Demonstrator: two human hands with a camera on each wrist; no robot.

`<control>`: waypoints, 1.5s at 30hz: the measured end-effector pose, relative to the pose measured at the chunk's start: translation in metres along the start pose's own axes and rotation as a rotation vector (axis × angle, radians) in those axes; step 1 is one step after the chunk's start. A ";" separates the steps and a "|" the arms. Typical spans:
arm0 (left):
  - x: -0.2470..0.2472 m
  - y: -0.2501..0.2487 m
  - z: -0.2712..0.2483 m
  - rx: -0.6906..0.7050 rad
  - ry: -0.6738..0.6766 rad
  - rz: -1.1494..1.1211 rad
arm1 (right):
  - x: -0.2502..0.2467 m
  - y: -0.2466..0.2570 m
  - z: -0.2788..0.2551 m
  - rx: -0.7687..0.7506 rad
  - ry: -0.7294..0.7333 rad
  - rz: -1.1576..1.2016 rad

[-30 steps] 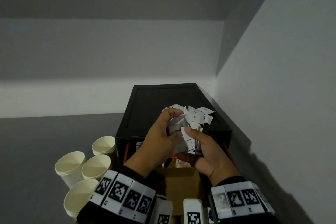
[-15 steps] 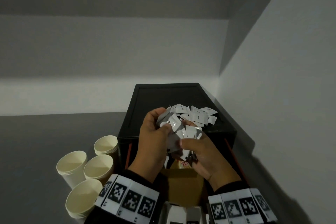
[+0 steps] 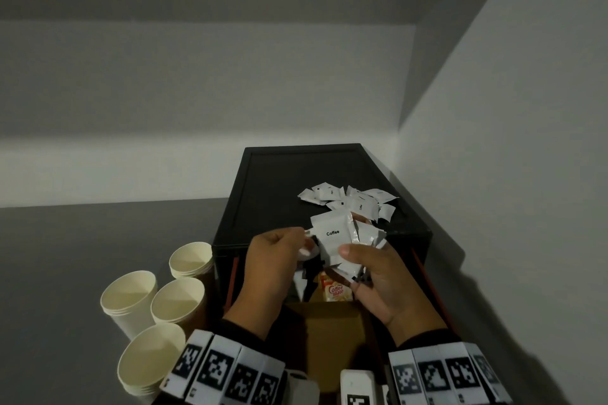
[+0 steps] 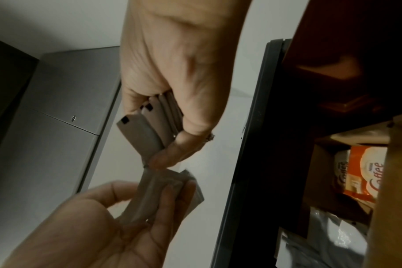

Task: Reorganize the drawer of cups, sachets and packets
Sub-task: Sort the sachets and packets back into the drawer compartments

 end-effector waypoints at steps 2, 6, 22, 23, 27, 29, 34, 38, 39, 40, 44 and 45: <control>0.006 -0.002 -0.001 0.054 0.041 0.085 | 0.000 -0.001 0.001 0.000 0.004 -0.051; 0.007 -0.009 -0.003 0.140 0.058 0.156 | 0.004 0.000 0.001 -0.031 0.007 -0.103; -0.015 -0.031 -0.001 0.280 -0.110 0.261 | 0.003 0.013 0.000 -0.135 0.137 0.128; -0.013 -0.035 -0.003 0.311 -0.122 0.345 | 0.001 0.014 0.001 -0.148 0.104 0.069; 0.009 -0.040 -0.010 0.419 -0.068 0.588 | -0.004 0.015 0.003 -0.189 -0.032 -0.191; 0.022 -0.034 -0.013 0.406 0.033 0.567 | -0.001 0.013 0.003 -0.182 -0.050 -0.268; 0.035 -0.021 -0.017 0.276 0.200 0.297 | 0.000 0.011 0.001 -0.167 -0.037 -0.281; 0.032 -0.016 -0.012 0.163 0.225 0.190 | 0.004 0.012 -0.001 -0.175 -0.030 -0.305; 0.031 -0.016 -0.011 0.154 0.225 0.177 | 0.003 0.013 -0.001 -0.178 -0.031 -0.300; 0.029 -0.017 -0.011 0.161 0.221 0.177 | 0.001 0.014 -0.001 -0.184 -0.040 -0.290; 0.022 -0.029 -0.016 0.271 0.204 0.176 | -0.006 0.020 -0.002 -0.199 -0.054 -0.165; 0.021 -0.031 -0.018 0.293 0.200 0.178 | -0.006 0.021 -0.003 -0.196 -0.040 -0.127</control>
Point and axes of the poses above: each hand's wrist, its own z-axis towards the middle knuckle, its own x-axis out of the palm, y = z × x, the point moved 9 cm from there along z, towards the middle knuckle, and after that the axes turned 3 degrees about -z, right-handed, at the moved point
